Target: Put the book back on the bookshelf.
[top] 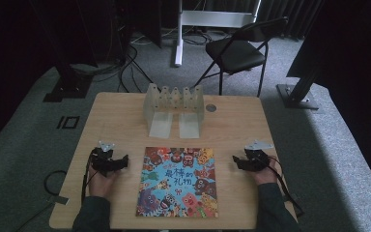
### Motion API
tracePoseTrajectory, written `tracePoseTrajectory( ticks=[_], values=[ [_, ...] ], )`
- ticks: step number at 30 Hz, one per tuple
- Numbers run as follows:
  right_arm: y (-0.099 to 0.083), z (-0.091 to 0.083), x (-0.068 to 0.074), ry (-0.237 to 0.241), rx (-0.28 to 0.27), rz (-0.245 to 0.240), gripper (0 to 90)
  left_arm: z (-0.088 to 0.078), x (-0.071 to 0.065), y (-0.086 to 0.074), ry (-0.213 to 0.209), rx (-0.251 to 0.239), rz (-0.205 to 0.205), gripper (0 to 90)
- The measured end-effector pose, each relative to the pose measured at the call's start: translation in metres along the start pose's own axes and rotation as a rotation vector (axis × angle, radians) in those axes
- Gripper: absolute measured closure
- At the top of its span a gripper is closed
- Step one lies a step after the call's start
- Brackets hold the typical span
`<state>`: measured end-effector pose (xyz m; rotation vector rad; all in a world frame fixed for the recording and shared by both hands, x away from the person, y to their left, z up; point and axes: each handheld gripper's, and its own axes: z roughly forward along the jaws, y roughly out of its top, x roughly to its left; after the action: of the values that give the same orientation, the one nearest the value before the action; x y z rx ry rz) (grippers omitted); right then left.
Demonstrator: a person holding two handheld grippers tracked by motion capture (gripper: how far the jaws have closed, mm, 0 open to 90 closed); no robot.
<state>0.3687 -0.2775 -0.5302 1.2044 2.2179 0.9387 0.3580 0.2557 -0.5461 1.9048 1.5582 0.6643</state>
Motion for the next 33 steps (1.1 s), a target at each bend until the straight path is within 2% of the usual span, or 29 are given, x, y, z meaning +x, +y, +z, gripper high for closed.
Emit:
tracePoseTrajectory(
  ticks=[14,21,30,33],
  values=[
    [0.020,-0.005,0.017,0.007,-0.012,-0.057,34.8,-0.001,0.001,-0.002,-0.015,0.000,0.016,12.5],
    [0.031,-0.001,0.030,0.033,-0.017,-0.105,33.5,-0.001,0.001,-0.002,-0.015,-0.001,0.014,12.6],
    [0.041,0.005,0.042,0.066,-0.016,-0.141,32.1,-0.002,0.001,-0.002,-0.020,0.000,0.020,12.9],
    [0.046,0.006,0.046,0.077,-0.016,-0.159,30.6,-0.002,0.003,-0.003,-0.044,-0.008,0.046,14.5]
  ],
)
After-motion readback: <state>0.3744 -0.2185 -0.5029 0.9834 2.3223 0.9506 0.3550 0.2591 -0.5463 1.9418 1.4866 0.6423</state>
